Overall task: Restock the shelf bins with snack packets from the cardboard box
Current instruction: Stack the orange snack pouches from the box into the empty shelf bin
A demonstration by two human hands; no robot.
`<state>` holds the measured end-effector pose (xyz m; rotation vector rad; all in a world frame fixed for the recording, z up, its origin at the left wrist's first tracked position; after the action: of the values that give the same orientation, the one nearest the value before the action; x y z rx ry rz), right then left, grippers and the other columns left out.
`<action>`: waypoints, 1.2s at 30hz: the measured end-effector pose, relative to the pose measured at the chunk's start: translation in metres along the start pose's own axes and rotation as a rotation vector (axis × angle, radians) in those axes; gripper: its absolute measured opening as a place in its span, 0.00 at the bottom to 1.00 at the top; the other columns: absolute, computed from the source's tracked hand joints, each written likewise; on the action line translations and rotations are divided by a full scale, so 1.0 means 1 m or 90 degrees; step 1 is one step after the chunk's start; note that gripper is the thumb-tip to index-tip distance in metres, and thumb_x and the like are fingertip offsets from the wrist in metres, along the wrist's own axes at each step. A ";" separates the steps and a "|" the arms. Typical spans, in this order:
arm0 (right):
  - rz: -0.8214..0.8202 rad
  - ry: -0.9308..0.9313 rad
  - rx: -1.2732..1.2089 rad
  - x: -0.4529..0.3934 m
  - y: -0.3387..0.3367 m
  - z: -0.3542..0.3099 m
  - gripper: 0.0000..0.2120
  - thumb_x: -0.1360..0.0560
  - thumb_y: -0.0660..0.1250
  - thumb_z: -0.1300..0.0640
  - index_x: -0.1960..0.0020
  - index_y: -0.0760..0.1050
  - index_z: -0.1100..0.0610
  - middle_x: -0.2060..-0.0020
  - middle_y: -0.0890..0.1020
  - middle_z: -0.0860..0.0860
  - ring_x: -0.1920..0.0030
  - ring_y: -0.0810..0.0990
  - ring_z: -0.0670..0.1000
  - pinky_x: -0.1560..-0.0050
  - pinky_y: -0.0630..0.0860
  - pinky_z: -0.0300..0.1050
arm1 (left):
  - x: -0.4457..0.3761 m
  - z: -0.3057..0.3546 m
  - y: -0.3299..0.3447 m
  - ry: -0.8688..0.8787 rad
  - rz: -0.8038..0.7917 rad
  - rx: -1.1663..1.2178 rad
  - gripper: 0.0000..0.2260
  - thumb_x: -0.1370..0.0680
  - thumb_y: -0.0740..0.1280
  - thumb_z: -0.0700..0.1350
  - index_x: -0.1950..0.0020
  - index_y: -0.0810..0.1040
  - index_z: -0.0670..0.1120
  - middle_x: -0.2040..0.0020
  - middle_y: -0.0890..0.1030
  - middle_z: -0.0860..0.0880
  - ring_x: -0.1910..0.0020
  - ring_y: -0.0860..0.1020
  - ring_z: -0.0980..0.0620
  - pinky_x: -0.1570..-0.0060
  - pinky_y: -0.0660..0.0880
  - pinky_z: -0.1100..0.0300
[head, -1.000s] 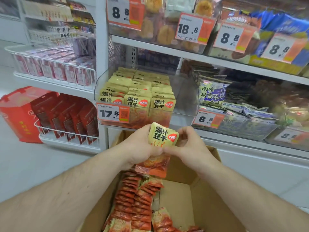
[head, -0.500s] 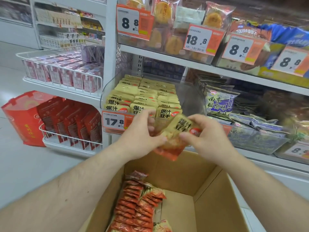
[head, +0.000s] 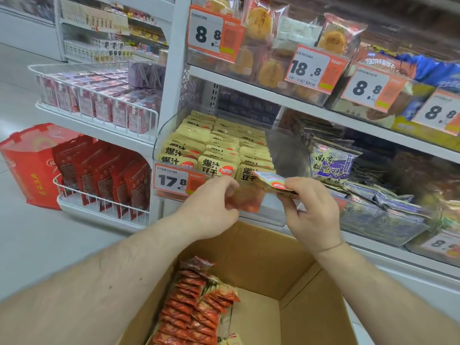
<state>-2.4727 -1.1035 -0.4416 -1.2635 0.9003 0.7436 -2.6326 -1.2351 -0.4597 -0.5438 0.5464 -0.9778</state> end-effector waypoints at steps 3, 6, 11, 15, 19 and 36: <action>-0.038 0.013 -0.016 0.003 0.002 -0.001 0.14 0.28 0.72 0.64 0.46 0.74 0.57 0.53 0.83 0.57 0.51 0.79 0.55 0.46 0.75 0.42 | 0.000 -0.003 -0.002 -0.006 -0.006 0.001 0.20 0.23 0.69 0.44 0.32 0.70 0.52 0.40 0.73 0.55 0.42 0.73 0.55 0.40 0.71 0.61; -0.089 0.077 -0.027 -0.010 0.002 0.003 0.11 0.30 0.72 0.64 0.48 0.77 0.61 0.54 0.81 0.53 0.52 0.76 0.51 0.48 0.72 0.35 | 0.000 -0.005 -0.003 -0.010 -0.007 0.001 0.20 0.24 0.69 0.44 0.33 0.70 0.52 0.41 0.73 0.55 0.43 0.73 0.55 0.41 0.72 0.61; -0.285 0.286 -0.009 -0.055 0.019 0.017 0.15 0.27 0.73 0.58 0.41 0.76 0.54 0.54 0.79 0.46 0.55 0.75 0.48 0.53 0.67 0.36 | 0.001 -0.004 0.000 -0.017 -0.027 -0.008 0.21 0.23 0.69 0.45 0.31 0.69 0.53 0.40 0.73 0.55 0.42 0.73 0.55 0.41 0.73 0.60; -0.437 0.274 0.022 -0.072 0.044 0.024 0.24 0.25 0.71 0.52 0.30 0.71 0.53 0.42 0.78 0.50 0.43 0.76 0.52 0.42 0.69 0.42 | 0.002 -0.004 0.000 -0.017 -0.035 -0.015 0.21 0.23 0.69 0.45 0.32 0.70 0.52 0.40 0.73 0.55 0.43 0.73 0.56 0.44 0.70 0.62; -0.534 0.208 0.108 -0.067 0.060 0.025 0.30 0.23 0.67 0.48 0.25 0.64 0.54 0.33 0.73 0.54 0.33 0.70 0.57 0.32 0.67 0.52 | 0.002 -0.007 -0.001 -0.016 -0.042 -0.029 0.21 0.23 0.70 0.45 0.32 0.70 0.51 0.41 0.73 0.54 0.42 0.72 0.56 0.44 0.69 0.64; -0.397 0.606 -0.138 -0.051 0.072 0.020 0.31 0.20 0.53 0.39 0.23 0.59 0.55 0.29 0.65 0.48 0.28 0.63 0.52 0.29 0.61 0.53 | -0.004 -0.002 -0.001 0.019 0.013 -0.025 0.19 0.23 0.68 0.43 0.33 0.72 0.51 0.39 0.72 0.55 0.40 0.71 0.56 0.41 0.67 0.65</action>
<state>-2.5563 -1.0706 -0.4290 -2.0098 1.0780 -0.3216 -2.6362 -1.2323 -0.4601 -0.5575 0.5980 -0.9592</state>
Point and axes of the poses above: each hand's wrist, its own x-axis away from the middle knuckle, its own y-axis out of the palm, z = x × y, the point moved 4 cm from there along -x, towards the middle knuckle
